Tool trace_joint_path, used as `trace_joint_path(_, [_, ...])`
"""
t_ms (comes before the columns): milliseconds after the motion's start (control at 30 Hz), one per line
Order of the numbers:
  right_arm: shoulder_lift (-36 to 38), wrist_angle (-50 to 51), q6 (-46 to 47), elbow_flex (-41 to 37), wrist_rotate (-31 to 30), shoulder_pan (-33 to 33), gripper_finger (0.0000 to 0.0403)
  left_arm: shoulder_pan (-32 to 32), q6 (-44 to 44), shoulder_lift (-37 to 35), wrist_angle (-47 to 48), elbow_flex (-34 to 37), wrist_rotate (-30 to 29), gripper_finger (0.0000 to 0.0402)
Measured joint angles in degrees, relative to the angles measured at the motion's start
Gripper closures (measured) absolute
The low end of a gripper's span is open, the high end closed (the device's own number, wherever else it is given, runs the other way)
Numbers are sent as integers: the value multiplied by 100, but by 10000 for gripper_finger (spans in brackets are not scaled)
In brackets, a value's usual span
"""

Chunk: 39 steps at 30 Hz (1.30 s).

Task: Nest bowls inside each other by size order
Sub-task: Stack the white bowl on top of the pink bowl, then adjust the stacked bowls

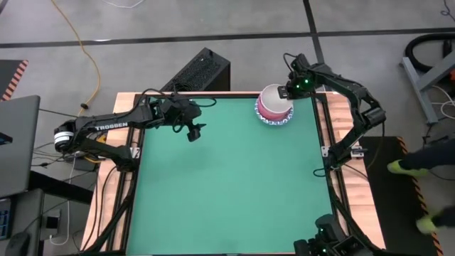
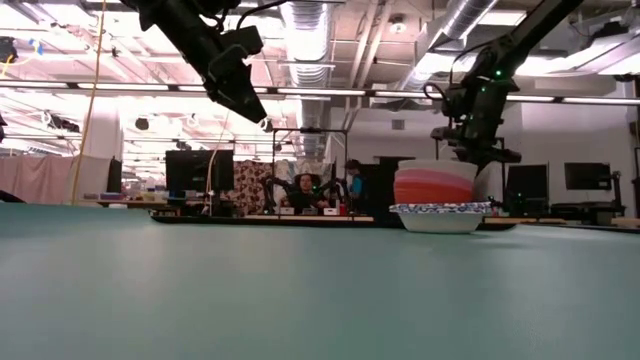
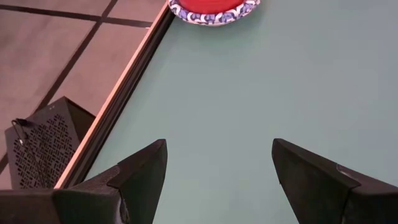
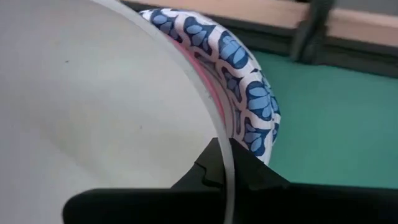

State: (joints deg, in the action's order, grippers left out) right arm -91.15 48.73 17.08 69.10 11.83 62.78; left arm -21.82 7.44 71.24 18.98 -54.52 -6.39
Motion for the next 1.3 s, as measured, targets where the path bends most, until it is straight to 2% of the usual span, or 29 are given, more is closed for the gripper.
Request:
trace_joint_path(567, [-2,-183,-91,0,216,0,374,0,0,0,-95,0,0,123])
trace_joint_path(900, [-2,-171,-352,0,201,-59,296,0,-34,0,-163,3,10,123])
trace_joint_path(1100, [174,-399,-367,-2,223,27,250,0,-67,0,-752,317,162,123])
trace_joint_path(1233, [525,-571,-369,0,225,79,236,0,-74,0,-1051,538,160,123])
trace_joint_path(1300, [722,-635,-441,0,227,76,235,0,-134,0,-1578,728,164,123])
